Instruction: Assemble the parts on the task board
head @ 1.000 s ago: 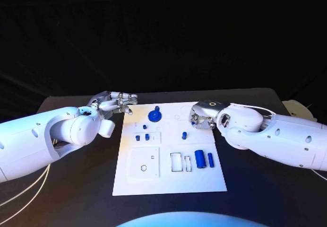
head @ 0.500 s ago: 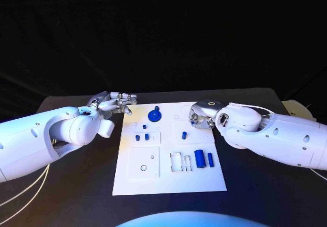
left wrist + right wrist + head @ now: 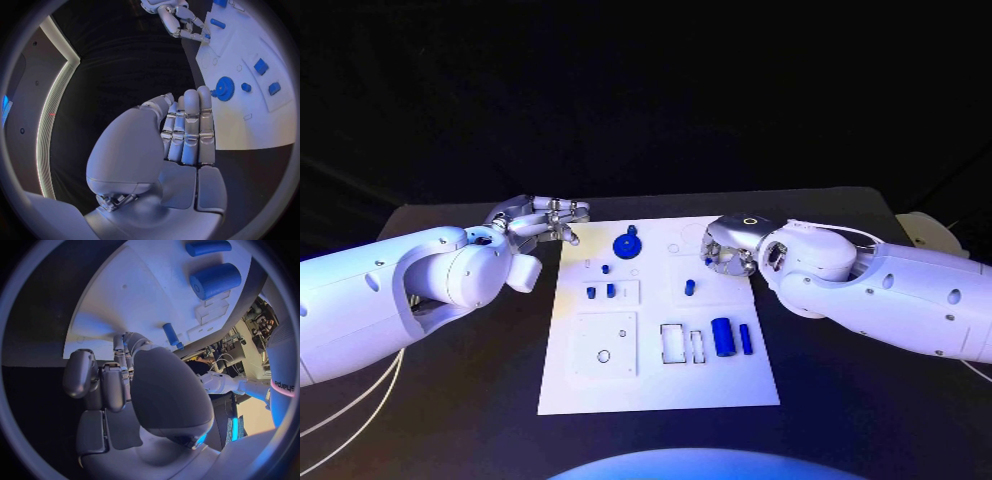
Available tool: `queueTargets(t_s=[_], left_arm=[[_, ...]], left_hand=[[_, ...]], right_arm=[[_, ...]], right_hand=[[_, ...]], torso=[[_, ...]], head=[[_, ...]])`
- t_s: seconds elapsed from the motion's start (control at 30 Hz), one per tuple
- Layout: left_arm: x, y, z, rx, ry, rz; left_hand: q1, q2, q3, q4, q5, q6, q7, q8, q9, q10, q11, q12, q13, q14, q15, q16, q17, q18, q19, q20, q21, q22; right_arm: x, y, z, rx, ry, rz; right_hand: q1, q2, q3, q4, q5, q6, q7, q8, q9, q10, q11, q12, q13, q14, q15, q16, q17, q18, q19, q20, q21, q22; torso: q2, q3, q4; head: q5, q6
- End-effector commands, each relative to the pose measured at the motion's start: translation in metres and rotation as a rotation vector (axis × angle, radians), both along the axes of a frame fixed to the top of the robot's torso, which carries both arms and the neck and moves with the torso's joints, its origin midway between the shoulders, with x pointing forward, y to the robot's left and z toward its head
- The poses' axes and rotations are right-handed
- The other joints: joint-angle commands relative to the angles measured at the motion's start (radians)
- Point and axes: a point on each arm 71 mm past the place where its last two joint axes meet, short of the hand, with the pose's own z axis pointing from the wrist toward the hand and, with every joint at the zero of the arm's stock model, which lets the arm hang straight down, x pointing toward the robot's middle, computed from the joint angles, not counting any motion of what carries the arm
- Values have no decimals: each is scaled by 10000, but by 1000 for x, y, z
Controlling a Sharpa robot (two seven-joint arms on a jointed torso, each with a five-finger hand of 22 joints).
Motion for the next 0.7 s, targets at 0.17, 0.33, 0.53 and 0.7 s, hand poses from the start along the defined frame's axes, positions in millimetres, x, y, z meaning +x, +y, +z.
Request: queueTargets(t_s=[0.17, 0.33, 0.53, 0.7], left_arm=[[0, -2, 0, -28, 75, -201], [0, -2, 0, 9, 83, -231], [1, -2, -1, 34, 81, -260], [1, -2, -1, 41, 80, -287]], left_hand=[[30, 67, 7, -57, 26, -76, -13, -51, -4, -67, 9, -2, -9, -50, 61, -63, -13, 52, 28, 30, -49, -15], [38, 66, 12, -69, 25, -87, -6, -53, -3, -83, 15, 3, -8, -65, 65, -74, -18, 52, 25, 33, -59, -21], [38, 65, 12, -70, 25, -89, -4, -53, -3, -86, 16, 4, -8, -68, 66, -76, -20, 52, 24, 33, -61, -22], [39, 66, 14, -74, 24, -96, 1, -55, -3, -96, 21, 6, -8, -78, 69, -85, -24, 51, 21, 35, -68, -26]], right_arm=[[-5, -1, -1, 423, -21, 8], [-7, 0, 6, 781, -254, 58], [-11, -1, 16, 1085, -519, 123], [-21, -2, 26, 1304, -576, 220]], right_hand=[[-280, -118, 251, -72, -3, 58, -13, 8, 15, 76, 14, -55, -19, 536, -52, 93, 38, -200, 116, 2, 123, 950], [-369, -160, 348, -114, -55, 60, -13, -1, 17, 83, 21, -71, -35, 538, -48, 102, 46, -206, 125, 7, 151, 975], [-423, -181, 400, -137, -83, 69, -14, -2, 20, 95, 20, -76, -41, 539, -47, 108, 50, -210, 132, 9, 170, 990], [-475, -199, 442, -157, -108, 82, -19, 0, 25, 112, 17, -76, -46, 541, -48, 117, 62, -213, 140, 10, 191, 1005]], torso=[[-3, 1, -10], [1, 2, -8], [-1, 1, -8], [5, -4, -10]], head=[[-19, 36], [-21, 45], [-23, 73], [-2, 68]])
